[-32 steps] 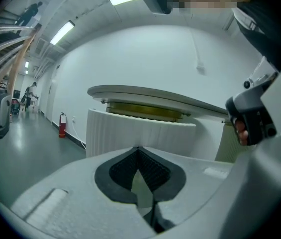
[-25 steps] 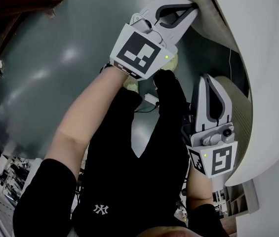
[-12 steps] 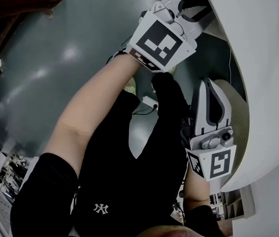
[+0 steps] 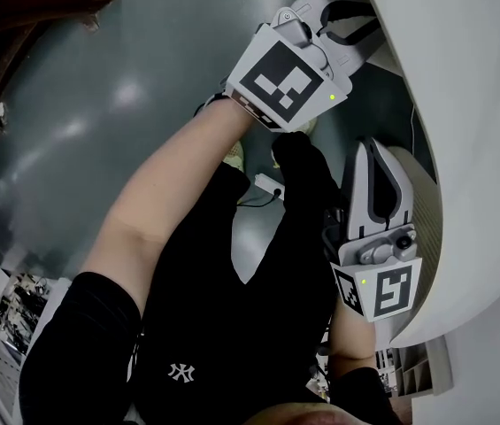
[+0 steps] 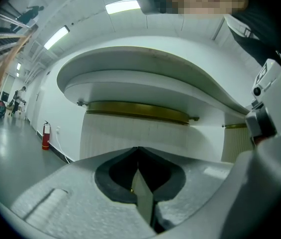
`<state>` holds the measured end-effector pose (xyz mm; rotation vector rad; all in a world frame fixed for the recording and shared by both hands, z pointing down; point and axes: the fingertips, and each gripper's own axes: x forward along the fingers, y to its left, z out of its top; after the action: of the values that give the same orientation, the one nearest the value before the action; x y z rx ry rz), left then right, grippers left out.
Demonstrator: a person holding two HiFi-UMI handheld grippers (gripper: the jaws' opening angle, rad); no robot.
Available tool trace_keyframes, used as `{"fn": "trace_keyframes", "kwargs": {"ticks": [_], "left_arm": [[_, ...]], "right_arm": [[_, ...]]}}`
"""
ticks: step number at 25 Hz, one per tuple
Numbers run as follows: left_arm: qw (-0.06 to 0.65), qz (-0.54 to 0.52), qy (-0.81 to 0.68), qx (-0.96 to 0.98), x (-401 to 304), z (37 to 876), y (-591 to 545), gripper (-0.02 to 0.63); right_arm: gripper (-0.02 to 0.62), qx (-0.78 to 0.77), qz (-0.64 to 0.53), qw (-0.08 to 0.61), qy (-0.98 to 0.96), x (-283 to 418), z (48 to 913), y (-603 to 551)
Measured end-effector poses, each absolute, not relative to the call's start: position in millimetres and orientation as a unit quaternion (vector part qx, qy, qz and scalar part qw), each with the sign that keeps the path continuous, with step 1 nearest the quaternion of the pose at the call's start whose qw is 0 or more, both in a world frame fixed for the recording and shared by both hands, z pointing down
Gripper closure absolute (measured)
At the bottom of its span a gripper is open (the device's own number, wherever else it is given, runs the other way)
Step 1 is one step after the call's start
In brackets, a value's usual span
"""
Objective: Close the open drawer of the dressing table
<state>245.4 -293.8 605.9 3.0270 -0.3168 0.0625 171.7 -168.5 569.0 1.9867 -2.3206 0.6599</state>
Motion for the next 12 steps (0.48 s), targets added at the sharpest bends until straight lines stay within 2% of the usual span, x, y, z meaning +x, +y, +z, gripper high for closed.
{"fn": "trace_keyframes", "kwargs": {"ticks": [12], "left_arm": [[0.062, 0.066, -0.100, 0.991, 213, 582, -266, 0.595]], "right_arm": [[0.580, 0.636, 0.203, 0.003, -0.744, 153, 519, -174]]}}
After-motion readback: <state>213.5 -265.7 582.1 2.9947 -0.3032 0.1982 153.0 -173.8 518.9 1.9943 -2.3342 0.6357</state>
